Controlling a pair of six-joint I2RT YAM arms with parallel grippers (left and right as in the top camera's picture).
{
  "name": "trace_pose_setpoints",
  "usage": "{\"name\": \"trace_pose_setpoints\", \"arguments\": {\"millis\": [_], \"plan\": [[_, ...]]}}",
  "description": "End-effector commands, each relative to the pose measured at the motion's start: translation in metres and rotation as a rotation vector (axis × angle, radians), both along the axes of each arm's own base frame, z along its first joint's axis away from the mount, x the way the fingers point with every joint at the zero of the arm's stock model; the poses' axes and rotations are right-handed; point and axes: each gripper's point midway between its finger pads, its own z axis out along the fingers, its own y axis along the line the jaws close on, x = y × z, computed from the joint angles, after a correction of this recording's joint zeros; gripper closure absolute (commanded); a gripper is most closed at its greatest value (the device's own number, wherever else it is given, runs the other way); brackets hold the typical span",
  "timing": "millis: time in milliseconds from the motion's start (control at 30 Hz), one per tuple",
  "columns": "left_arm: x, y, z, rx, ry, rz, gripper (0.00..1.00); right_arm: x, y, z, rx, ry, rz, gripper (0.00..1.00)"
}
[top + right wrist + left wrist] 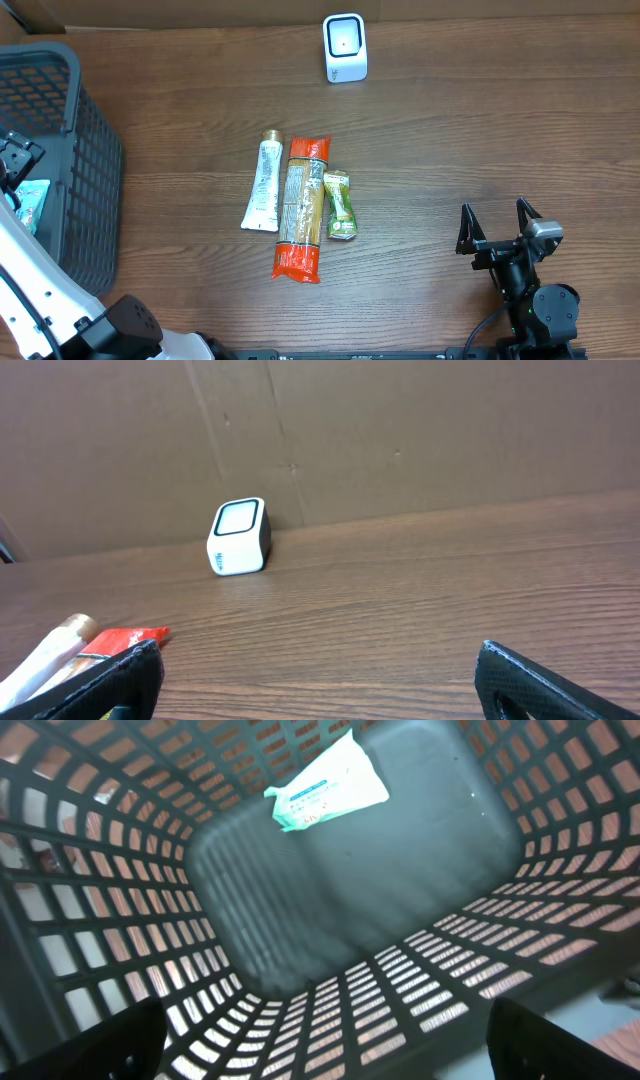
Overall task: Scan the item barcode
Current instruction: 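Move the left gripper back into the basket toward the green tissue pack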
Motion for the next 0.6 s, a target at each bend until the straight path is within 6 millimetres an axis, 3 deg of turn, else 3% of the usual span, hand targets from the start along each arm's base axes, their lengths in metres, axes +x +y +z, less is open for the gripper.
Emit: {"name": "trace_pose_setpoints", "arguments": {"millis": [0, 200, 333, 467, 500, 567], "plan": [[-0.004, 0.002, -0.007, -0.008, 0.000, 0.040, 0.07, 0.000, -0.001, -0.001, -0.003, -0.007, -0.003, 0.00], [-0.025, 0.019, -0.025, -0.076, -0.021, 0.167, 0.07, 0.000, -0.001, -0.001, -0.003, -0.007, -0.003, 0.00], [-0.028, 0.031, -0.034, -0.133, -0.091, 0.205, 0.07, 0.000, -0.001, -0.001, -0.003, -0.007, -0.003, 0.00], [-0.034, 0.060, -0.035, 0.006, -0.034, 0.218, 0.07, 0.000, -0.001, -0.001, -0.003, -0.007, -0.003, 0.00], [-0.035, 0.074, -0.041, 0.075, 0.022, 0.179, 0.07, 0.000, -0.001, -0.001, -0.003, -0.007, -0.003, 0.00], [-0.029, 0.083, -0.052, 0.105, 0.060, 0.102, 0.05, 0.000, -0.001, -0.001, -0.003, -0.007, -0.003, 0.00]]}}
